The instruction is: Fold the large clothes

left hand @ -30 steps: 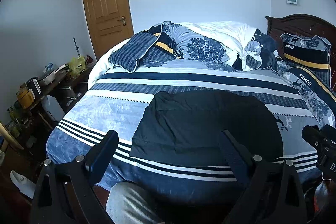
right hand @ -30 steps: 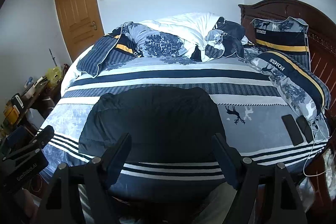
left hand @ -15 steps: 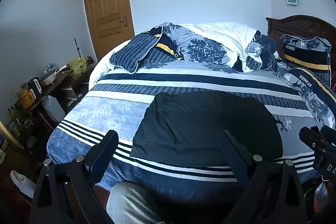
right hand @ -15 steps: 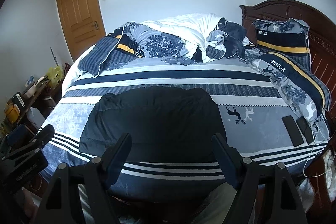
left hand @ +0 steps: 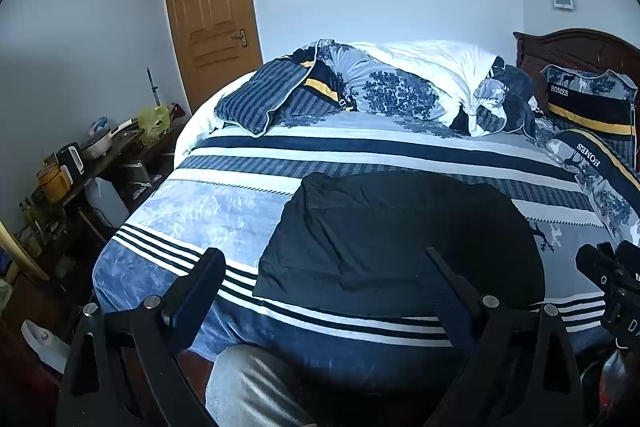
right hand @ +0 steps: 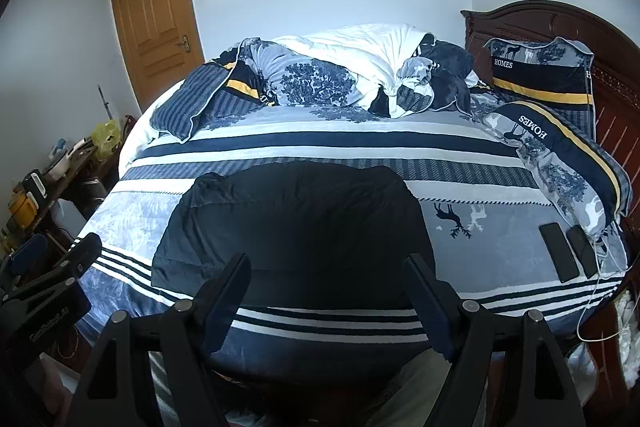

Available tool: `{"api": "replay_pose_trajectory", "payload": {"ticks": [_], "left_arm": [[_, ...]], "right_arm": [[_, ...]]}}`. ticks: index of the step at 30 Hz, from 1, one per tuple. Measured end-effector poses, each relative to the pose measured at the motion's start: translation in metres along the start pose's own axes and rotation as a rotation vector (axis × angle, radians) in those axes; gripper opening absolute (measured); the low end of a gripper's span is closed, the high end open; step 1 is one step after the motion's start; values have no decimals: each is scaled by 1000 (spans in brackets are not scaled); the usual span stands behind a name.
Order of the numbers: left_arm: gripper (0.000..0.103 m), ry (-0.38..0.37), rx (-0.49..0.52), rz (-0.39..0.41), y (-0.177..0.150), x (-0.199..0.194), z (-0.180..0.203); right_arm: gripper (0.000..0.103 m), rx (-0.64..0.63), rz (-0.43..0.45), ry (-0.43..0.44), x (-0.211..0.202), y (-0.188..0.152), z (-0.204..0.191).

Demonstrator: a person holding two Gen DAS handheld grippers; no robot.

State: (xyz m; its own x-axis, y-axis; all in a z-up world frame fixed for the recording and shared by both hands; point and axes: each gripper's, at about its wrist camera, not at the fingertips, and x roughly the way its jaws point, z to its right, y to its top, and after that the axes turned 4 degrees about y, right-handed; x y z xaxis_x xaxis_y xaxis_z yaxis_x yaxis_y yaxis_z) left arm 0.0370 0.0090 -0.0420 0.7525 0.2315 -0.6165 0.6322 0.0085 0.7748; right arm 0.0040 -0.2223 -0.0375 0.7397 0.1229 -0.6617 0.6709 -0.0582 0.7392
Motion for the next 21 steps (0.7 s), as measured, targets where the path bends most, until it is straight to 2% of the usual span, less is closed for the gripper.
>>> {"api": "replay_pose_trajectory", "payload": {"ticks": [21], "left_arm": [[96,-20,35,16,1,-6,3]], "right_arm": [[81,-4,4,2,2,2,5]]}}
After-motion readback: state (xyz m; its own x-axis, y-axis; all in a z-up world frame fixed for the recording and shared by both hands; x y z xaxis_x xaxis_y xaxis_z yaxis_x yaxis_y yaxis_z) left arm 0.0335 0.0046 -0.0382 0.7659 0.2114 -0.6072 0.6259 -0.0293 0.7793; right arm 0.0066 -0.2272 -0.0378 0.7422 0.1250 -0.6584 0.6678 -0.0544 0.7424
